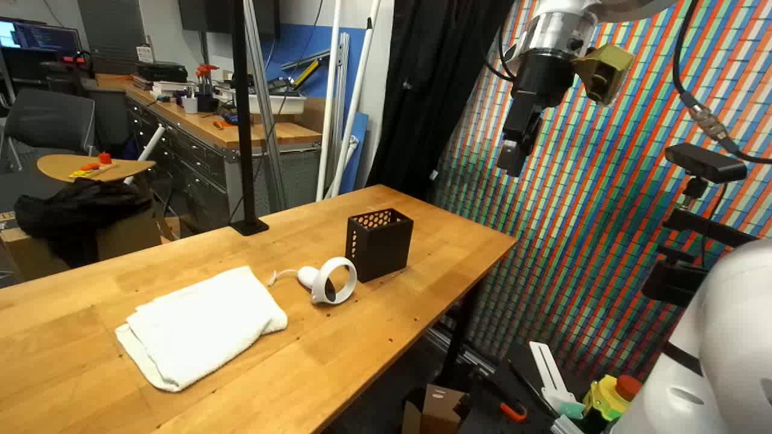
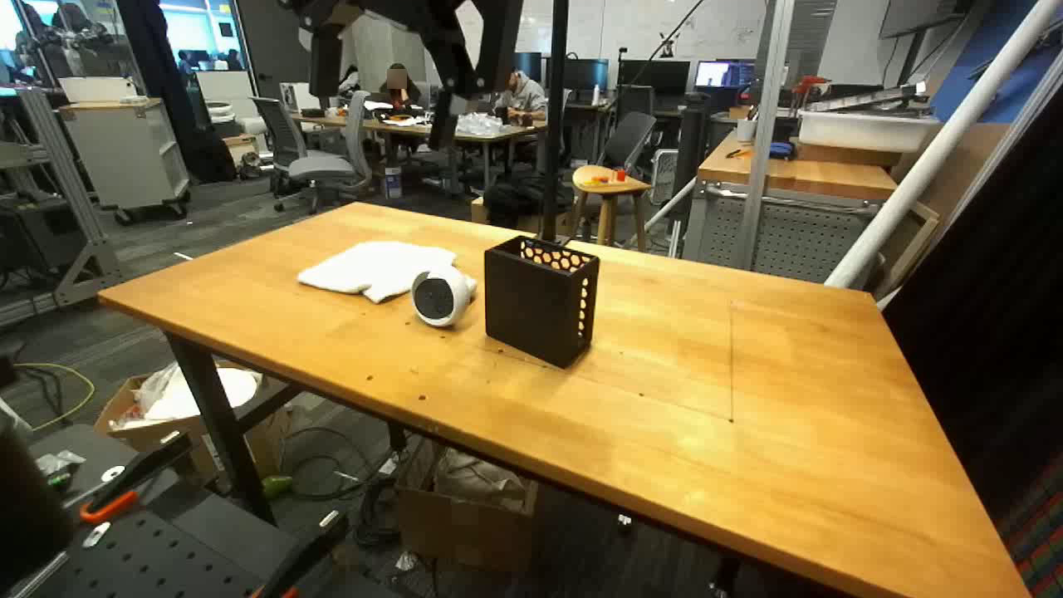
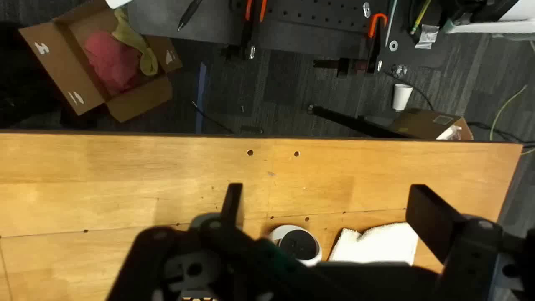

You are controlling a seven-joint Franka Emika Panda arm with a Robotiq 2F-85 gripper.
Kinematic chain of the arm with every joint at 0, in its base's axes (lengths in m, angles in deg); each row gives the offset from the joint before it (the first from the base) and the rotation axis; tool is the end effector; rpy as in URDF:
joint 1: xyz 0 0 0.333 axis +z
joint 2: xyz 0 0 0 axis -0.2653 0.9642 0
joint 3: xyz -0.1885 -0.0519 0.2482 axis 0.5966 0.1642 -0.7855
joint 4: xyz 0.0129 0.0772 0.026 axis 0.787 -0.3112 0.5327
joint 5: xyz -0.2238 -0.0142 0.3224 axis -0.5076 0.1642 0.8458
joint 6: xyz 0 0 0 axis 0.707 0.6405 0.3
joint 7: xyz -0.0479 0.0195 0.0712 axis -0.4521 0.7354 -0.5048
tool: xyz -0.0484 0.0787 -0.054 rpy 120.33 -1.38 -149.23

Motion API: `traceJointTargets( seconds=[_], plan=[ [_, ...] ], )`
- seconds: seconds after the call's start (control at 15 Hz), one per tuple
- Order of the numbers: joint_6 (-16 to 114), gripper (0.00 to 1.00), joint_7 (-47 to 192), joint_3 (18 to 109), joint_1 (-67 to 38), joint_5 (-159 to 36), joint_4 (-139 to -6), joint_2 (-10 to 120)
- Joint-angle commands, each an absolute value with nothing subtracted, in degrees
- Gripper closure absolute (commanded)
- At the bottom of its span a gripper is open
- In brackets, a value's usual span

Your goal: Put the towel inside the black box

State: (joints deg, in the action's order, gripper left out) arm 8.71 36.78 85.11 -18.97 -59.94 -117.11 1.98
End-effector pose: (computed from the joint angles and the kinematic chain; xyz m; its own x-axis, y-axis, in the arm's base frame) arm 0.3039 -0.1931 0.5061 0.9904 0.1381 -0.0084 0.1300 -0.9497 -0.2848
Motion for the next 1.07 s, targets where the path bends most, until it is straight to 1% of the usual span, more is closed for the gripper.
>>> traceJointTargets(
  seconds=[0.0, 0.53, 1.0],
  plan=[
    [8.7, 0.0, 36.0, 83.8, -20.6, -59.2, -116.9, 2.5],
    [10.1, 0.0, 36.6, 82.8, -20.7, -59.9, -115.8, 4.5],
    [19.1, 0.0, 35.7, 81.4, -20.6, -60.9, -113.3, 10.5]
  ],
)
